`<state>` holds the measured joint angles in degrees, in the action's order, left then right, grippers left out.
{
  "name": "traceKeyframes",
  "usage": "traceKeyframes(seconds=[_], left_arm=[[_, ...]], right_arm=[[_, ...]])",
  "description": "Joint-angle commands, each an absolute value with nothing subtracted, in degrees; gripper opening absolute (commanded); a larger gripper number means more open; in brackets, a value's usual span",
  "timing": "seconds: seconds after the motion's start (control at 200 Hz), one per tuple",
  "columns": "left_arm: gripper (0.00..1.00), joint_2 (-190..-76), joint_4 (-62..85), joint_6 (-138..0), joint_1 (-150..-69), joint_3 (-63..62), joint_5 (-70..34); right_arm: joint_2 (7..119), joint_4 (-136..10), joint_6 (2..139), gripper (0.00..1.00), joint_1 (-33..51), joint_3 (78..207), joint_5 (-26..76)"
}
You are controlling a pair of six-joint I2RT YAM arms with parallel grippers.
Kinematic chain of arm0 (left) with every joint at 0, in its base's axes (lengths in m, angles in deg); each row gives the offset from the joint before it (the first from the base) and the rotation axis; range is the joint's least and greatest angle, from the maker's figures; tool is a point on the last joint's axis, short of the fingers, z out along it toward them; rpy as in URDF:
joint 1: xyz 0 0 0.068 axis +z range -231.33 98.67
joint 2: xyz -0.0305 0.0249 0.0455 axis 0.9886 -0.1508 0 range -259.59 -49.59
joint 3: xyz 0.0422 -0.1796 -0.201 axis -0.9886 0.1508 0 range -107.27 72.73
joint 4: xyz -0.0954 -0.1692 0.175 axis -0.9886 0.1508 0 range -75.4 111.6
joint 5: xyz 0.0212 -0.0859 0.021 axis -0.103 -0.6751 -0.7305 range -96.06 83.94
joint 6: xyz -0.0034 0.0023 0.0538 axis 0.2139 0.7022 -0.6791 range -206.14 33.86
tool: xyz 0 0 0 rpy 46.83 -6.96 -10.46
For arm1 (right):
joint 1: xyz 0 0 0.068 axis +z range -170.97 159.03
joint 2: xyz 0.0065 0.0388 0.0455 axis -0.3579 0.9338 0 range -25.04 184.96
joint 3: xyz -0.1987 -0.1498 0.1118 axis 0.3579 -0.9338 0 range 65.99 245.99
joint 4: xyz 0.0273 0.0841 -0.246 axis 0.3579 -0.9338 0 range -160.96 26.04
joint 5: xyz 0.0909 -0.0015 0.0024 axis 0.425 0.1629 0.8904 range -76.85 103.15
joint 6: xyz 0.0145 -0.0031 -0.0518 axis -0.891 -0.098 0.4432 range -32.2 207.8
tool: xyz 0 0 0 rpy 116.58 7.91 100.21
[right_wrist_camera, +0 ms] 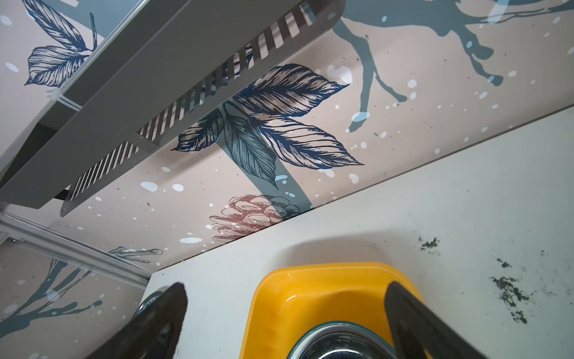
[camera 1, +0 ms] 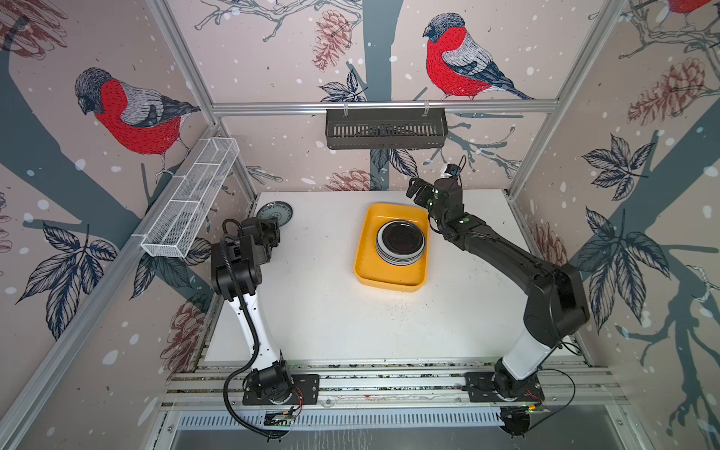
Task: Place the plates into the plastic bin on the countertop
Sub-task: Pick up the plate from the top-left of the table.
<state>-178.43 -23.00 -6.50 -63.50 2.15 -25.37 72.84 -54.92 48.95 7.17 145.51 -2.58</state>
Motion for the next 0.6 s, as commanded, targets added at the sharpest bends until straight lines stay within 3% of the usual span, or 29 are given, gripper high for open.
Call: traceKeyframes(seconds=[0.0, 0.13, 0.38, 0.595], left_arm=[[0.41, -179.4, -14.5, -5.8, -63.3, 1.1, -22.5], [0.23, -180.5, -12.8, -5.4, -63.2, -0.3, -22.2], [0.04, -181.1, -12.0, -3.8, -63.2, 0.1, -21.7], [0.0, -180.0, -14.6, -3.2, -63.2, 2.4, -23.4]], right_arm=[[72.8, -54.8, 48.5, 1.0, 7.2, 145.7, -4.9], [73.2, -54.6, 48.3, 1.0, 7.2, 146.0, -5.5], [74.2, -55.2, 48.9, 1.0, 7.1, 147.5, -4.6], [72.8, -54.1, 49.0, 1.0, 7.2, 145.4, -5.1]])
